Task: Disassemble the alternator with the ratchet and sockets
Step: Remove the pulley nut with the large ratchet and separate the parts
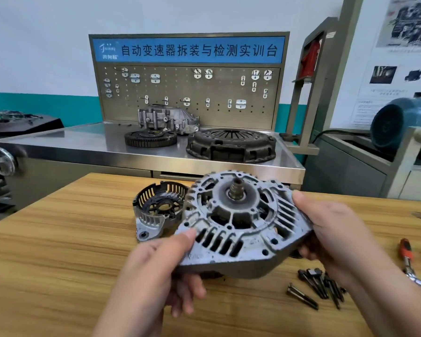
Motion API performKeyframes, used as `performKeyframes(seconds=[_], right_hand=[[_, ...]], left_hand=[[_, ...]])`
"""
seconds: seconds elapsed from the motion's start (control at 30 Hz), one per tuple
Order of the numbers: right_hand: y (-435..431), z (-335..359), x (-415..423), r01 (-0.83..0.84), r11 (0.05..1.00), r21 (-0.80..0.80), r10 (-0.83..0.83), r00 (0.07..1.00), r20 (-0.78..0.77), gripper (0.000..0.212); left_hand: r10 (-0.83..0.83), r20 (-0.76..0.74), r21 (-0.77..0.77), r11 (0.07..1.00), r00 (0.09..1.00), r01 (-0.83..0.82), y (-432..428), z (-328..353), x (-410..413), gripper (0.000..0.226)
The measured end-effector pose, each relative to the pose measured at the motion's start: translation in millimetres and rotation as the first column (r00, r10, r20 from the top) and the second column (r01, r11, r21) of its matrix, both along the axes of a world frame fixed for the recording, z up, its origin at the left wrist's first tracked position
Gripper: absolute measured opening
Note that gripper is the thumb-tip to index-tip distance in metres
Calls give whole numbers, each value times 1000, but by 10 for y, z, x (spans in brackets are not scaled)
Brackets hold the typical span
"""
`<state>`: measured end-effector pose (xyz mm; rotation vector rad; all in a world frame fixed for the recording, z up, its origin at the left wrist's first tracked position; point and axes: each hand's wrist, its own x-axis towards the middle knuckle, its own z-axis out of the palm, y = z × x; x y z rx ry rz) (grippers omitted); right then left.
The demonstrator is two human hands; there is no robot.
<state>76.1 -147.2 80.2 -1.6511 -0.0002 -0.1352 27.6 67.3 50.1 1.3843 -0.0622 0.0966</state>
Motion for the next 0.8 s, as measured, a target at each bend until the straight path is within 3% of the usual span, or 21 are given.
performKeyframes(seconds=[0.1,0.2,0.33,0.6,0.8], right_hand=[[-140,-111,-192,22,999,28,-20,997,-71,47],[-250,-255,-329,51,998,41,-45,988,-145,47],[-326,-436,-430,52,999,15,-46,965,-259,43],[-369,-407,-431,-16,999,-39,3,952,-305,43],[-489,-299,-374,-175,942,-287,66,934,-352,43]], left_hand=[[-71,-87,50,996,994,76,-93,-53,-172,31],[-83,-194,53,994,977,95,-198,-154,-303,46],[-35,-289,33,998,957,47,-321,-300,-341,44],[-90,-268,47,993,959,106,-304,-354,-248,38],[-89,-235,63,992,968,106,-319,-382,-270,44]])
